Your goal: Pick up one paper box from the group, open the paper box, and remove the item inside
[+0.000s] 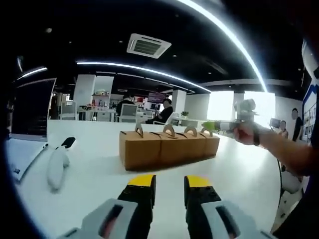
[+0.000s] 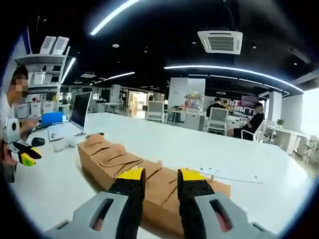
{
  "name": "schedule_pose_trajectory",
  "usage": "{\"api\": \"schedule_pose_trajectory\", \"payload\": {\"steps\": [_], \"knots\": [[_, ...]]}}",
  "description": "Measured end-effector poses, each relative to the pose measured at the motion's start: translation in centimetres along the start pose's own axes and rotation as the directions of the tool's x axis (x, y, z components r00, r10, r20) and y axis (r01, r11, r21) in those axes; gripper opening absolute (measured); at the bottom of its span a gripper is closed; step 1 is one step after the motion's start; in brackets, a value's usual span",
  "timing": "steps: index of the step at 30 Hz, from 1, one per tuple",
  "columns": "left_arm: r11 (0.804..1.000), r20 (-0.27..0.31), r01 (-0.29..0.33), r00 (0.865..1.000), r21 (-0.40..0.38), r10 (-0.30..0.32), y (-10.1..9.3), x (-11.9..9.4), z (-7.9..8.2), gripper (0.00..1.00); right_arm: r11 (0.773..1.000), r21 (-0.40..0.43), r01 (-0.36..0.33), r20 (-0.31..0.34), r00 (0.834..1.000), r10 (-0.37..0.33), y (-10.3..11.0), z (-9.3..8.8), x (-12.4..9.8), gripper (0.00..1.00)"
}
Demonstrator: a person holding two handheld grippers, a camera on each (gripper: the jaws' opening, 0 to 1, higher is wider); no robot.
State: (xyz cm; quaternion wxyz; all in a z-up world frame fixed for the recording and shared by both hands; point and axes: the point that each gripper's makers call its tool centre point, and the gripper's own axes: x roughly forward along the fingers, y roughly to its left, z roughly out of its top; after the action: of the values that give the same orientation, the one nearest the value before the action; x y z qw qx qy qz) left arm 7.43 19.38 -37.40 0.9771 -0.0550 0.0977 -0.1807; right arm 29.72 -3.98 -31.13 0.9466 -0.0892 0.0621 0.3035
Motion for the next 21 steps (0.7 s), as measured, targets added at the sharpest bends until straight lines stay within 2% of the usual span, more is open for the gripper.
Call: {"api": "schedule_pose_trajectory", "payload": {"steps": [5,9,14,18,21], "knots": [[1.0,-0.008,0.01,1.0,-0.013,-0.01,0.0,0.4,-0.5,0.25,0.998,0.022,0.055,-0.001,0.999,-0.055,-2.5,-0.4,-0.9,0.27],[1.0,0.007,0.029,1.0,0.0,-0.029,-0.3,0.7,-0.1,0.25,0.996,0.038,0.082,-0.012,0.997,-0.082,-3.4,-0.9,-0.7,0.27],[1.0,0.0,0.023,1.0,-0.01,-0.023,0.1,1.2,-0.3,0.25,0.998,0.008,0.059,-0.008,0.998,-0.059,-1.8,-0.3,0.2,0.27],[1.0,0.002,0.021,1.0,-0.009,-0.021,0.3,1.1,-0.3,0.25,0.997,0.009,0.077,-0.016,0.997,-0.076,-2.1,-0.5,0.7,0.27],[1.0,0.002,0.003,1.0,-0.014,-0.003,0.9,0.9,-0.4,0.25,0.999,0.005,0.051,-0.004,0.999,-0.051,-1.2,-0.1,1.0,0.27]]}}
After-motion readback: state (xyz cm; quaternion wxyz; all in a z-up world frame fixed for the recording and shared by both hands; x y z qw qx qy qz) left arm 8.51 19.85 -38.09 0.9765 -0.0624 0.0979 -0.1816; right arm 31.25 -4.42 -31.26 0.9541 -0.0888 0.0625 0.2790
